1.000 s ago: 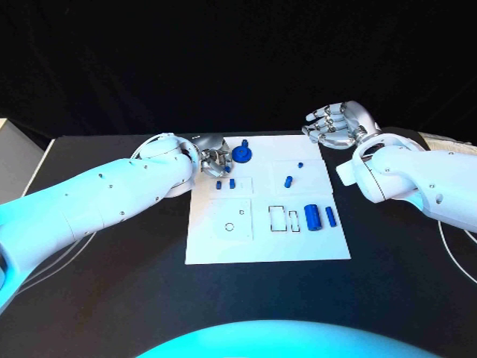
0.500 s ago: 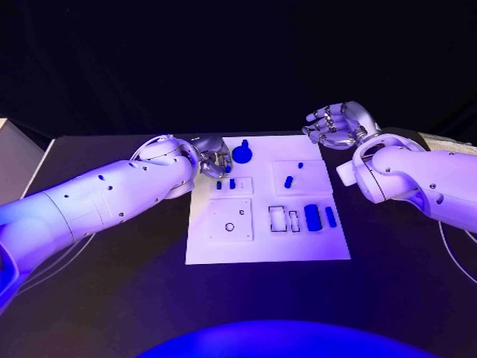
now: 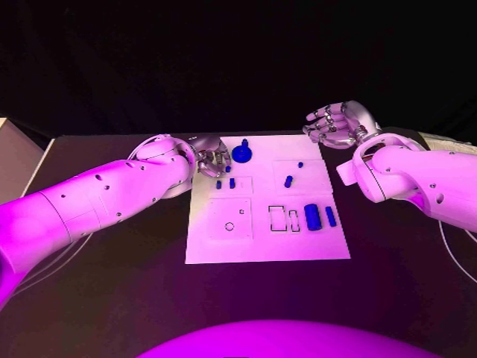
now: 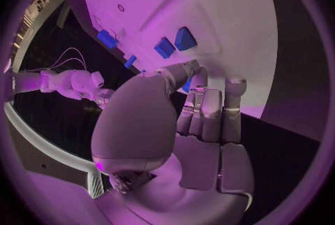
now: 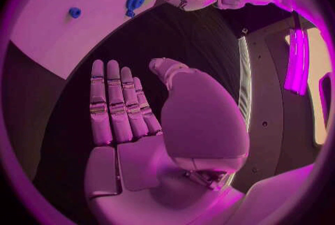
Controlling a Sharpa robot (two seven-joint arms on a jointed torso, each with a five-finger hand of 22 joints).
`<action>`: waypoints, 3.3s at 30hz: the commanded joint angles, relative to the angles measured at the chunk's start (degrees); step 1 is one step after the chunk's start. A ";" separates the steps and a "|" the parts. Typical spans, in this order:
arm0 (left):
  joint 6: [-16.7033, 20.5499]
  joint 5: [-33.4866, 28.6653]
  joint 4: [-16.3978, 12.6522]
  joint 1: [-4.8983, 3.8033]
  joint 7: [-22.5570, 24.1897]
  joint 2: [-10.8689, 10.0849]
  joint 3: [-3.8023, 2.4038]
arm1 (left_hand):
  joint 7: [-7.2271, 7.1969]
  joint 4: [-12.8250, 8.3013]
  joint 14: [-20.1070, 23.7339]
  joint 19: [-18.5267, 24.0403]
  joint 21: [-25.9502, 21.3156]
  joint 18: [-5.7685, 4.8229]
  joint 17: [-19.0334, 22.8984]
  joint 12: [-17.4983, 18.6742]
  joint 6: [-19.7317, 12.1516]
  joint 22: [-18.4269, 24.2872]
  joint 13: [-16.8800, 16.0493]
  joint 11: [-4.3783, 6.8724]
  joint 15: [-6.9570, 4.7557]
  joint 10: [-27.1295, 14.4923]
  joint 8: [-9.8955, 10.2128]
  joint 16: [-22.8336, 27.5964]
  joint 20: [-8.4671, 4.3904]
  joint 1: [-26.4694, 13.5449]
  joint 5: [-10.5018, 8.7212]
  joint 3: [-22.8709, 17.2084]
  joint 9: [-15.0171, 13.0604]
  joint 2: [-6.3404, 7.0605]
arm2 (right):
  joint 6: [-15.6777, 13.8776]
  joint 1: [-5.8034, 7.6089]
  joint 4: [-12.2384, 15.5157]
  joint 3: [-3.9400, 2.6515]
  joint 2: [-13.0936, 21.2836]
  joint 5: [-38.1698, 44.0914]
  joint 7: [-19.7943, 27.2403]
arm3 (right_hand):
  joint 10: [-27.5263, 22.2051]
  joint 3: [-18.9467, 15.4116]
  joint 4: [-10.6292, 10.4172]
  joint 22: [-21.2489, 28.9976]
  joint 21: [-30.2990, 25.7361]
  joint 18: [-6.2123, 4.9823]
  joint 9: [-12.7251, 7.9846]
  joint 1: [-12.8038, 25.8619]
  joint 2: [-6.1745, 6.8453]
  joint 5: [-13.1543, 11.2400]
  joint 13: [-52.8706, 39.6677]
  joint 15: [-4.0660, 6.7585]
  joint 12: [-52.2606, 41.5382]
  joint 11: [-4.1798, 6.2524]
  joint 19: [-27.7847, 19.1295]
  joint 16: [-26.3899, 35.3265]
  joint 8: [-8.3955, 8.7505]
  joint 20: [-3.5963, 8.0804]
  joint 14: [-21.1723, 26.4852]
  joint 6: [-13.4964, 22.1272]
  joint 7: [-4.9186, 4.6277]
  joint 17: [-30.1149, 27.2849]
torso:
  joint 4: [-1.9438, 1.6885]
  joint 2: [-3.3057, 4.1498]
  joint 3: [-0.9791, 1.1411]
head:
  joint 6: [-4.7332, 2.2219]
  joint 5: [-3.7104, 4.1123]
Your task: Assemble the parts on the task board
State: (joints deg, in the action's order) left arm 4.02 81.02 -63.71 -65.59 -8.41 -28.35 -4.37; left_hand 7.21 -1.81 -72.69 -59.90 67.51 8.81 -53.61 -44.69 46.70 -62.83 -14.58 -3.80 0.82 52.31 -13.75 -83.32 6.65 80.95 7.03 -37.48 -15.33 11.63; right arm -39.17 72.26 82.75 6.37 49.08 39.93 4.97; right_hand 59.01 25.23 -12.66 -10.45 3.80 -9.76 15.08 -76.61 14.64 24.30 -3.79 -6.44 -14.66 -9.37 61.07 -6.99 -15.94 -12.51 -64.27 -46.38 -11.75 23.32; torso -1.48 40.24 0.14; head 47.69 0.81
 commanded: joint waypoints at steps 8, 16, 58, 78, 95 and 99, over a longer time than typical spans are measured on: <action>0.90 0.05 0.31 0.00 -0.45 -1.04 -0.10 | -0.42 0.20 0.27 0.08 -0.47 -0.29 0.40 -0.65 -2.08 0.35 -0.22 0.10 -0.49 -0.75 1.23 -0.24 -0.16 0.03 0.09 -0.23 0.68 0.27 | 2.44 -0.02 -0.61 -0.01 0.11 1.04 0.13 | -0.18 1.02 1.19 0.63 0.30 -0.81 0.05 -0.71 -0.02 -0.09 0.09 0.16 -0.34 0.02 0.30 0.35 -0.77 0.01 -0.70 -0.58 -1.48 -0.30 | 0.07 0.01 0.00 | -0.28 0.24; 4.17 -8.28 -0.04 0.01 3.14 -3.34 -1.15 | 1.42 0.30 4.79 4.67 -4.03 0.75 7.52 -0.76 -0.36 4.07 -0.11 -0.73 0.12 -2.30 0.37 1.99 0.15 0.46 0.24 -0.69 0.76 -0.10 | 7.58 -0.03 -2.61 -0.01 0.23 8.50 -0.51 | 3.32 2.14 6.69 -2.84 8.83 -0.72 -0.10 -4.75 -0.96 -6.08 0.17 4.76 -0.29 2.67 12.60 -6.20 -1.40 5.49 -14.16 -5.36 0.86 2.54 | 0.04 -0.16 -0.08 | -0.78 0.66; 5.56 -64.02 -23.52 12.82 26.94 -21.64 -14.05 | 4.15 2.99 18.85 11.87 -16.05 1.73 28.24 4.51 2.22 12.77 5.31 -4.25 3.21 -7.99 -3.10 15.60 2.93 -1.98 0.19 3.90 1.80 -0.55 | 19.60 -3.72 -9.07 0.21 -5.11 54.52 -14.97 | 8.75 7.68 9.00 -55.49 64.10 4.90 -0.80 -0.33 1.52 -9.81 -0.09 6.72 10.95 4.42 22.51 -64.13 3.73 7.60 -22.53 -10.49 3.08 42.54 | -0.28 -0.44 -0.44 | -2.50 3.53; 6.83 -63.33 -23.58 12.93 27.06 -21.65 -14.11 | 4.23 2.97 18.81 11.65 -16.27 1.75 28.30 4.65 2.18 12.97 5.47 -4.29 3.23 -8.05 -3.21 15.62 2.95 -1.81 0.17 4.07 1.84 -0.58 | 17.83 -4.01 -9.23 0.26 -6.70 52.75 -13.63 | 11.42 10.45 9.11 -57.50 65.76 5.00 0.49 -1.53 -0.27 -10.05 -0.79 7.11 10.20 5.02 22.26 -65.81 2.19 7.65 -21.97 -13.32 3.45 42.28 | -0.27 -0.51 -0.39 | -1.83 3.15; 6.78 -63.08 -23.92 12.93 26.74 -21.97 -14.11 | 4.30 2.95 18.81 11.50 -16.43 1.75 28.36 4.76 2.09 13.12 5.61 -4.36 3.27 -8.16 -3.26 15.65 2.97 -1.73 0.16 4.25 1.89 -0.52 | 18.43 -4.14 -9.57 0.34 -7.72 54.61 -16.47 | 14.78 12.18 10.68 -60.63 68.49 5.48 2.66 -2.65 -3.55 -11.39 -1.89 8.00 9.62 6.15 22.73 -67.66 0.06 8.40 -21.97 -15.64 4.42 42.84 | -0.12 -0.48 -0.38 | -1.55 3.00; 6.82 -63.00 -23.89 12.93 26.70 -21.95 -14.11 | 4.33 2.91 18.80 11.40 -16.51 1.75 28.40 4.86 2.01 13.21 5.70 -4.40 3.29 -8.27 -3.28 15.67 2.98 -1.62 0.17 4.32 1.92 -0.49 | 18.10 -4.29 -9.61 0.37 -8.04 55.30 -17.48 | 15.07 12.23 10.83 -60.93 68.75 5.53 2.89 -2.56 -3.60 -11.53 -2.01 8.06 9.58 6.24 22.79 -67.80 -0.15 8.46 -21.97 -15.81 4.51 42.87 | -0.19 -0.56 -0.38 | -1.44 3.09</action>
State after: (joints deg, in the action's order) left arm 10.83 17.93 -87.43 -52.71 17.67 -50.36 -18.42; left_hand 11.29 1.10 -54.05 -48.23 51.31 9.73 -25.27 -40.10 48.83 -49.70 -8.96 -8.18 3.90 44.43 -16.77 -68.00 9.54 79.29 7.03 -33.60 -13.51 11.04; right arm -21.12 68.22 72.98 6.64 41.40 93.56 -11.39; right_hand 73.09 37.26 -2.04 -71.36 72.22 -5.29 17.86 -79.11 11.67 13.06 -5.82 1.25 -4.74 -3.77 83.71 -74.55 -15.76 -4.42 -84.03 -61.72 -7.31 66.20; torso -1.60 39.74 -0.23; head 46.17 3.85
